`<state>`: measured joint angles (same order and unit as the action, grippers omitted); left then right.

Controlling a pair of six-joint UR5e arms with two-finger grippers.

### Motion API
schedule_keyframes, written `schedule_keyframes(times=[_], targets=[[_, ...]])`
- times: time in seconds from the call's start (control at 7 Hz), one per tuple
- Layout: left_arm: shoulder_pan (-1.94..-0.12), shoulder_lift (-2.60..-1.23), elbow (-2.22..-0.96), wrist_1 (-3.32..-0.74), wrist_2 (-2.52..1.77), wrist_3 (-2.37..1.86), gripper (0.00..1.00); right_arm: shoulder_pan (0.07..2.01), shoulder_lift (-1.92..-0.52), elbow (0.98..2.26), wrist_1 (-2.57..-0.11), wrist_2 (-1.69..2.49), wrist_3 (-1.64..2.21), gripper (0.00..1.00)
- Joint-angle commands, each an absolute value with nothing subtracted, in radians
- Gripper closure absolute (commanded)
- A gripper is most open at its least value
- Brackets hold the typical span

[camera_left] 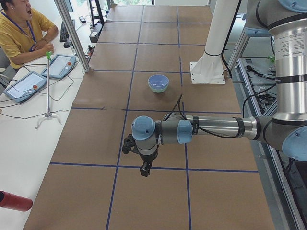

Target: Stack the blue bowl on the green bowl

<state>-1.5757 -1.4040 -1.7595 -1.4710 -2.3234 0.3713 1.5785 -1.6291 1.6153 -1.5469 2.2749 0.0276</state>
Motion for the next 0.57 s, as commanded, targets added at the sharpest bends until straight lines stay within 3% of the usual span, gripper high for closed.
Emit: schedule_keyframes(times=[0.0,0.43], targets=[[-1.575,-1.401,-1.770,-1.474,-2.325,0.374,0.00,1.578,-1.629,1.615,-1.546,2.275,0.028,0.00],[-1.575,-1.402,-1.775,-1.474,-2.324,0.374,0.00,1.578,-1.629,1.615,-1.548,2.275,0.028,0.00]])
